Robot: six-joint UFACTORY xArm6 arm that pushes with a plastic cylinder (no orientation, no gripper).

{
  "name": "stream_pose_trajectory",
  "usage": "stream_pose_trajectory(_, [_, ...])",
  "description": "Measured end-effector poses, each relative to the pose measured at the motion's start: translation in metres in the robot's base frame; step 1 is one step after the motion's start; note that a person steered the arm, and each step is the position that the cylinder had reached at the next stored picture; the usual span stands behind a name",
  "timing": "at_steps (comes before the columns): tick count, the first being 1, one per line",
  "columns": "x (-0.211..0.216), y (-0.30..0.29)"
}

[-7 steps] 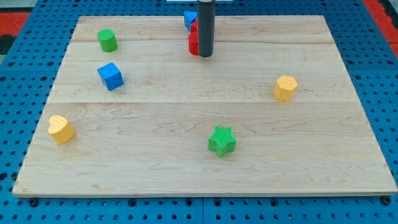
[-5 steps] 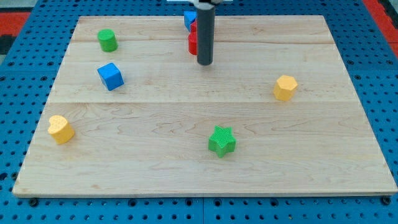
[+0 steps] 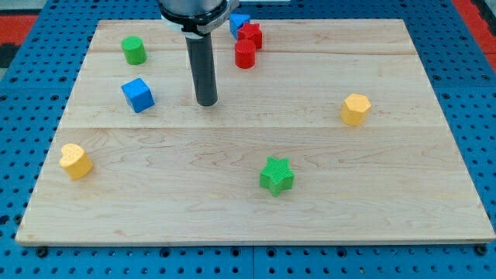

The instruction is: Place the blue cube at the bottom of red circle

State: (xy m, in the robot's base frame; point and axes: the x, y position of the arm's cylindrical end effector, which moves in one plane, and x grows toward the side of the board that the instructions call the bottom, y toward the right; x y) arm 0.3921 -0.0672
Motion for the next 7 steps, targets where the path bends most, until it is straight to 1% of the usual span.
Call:
stream_pose_trajectory(1, [0.034,0.0])
stream_pose_trajectory(2, [0.058,-0.018])
stream_pose_trajectory(3, [0.059,-0.064])
stream_pose_trajectory(4, [0.059,-0.094])
stream_pose_trajectory(5, [0.055,-0.143])
stream_pose_trajectory(6, [0.043,-0.187])
stream_pose_trajectory(7, [0.036,-0.189])
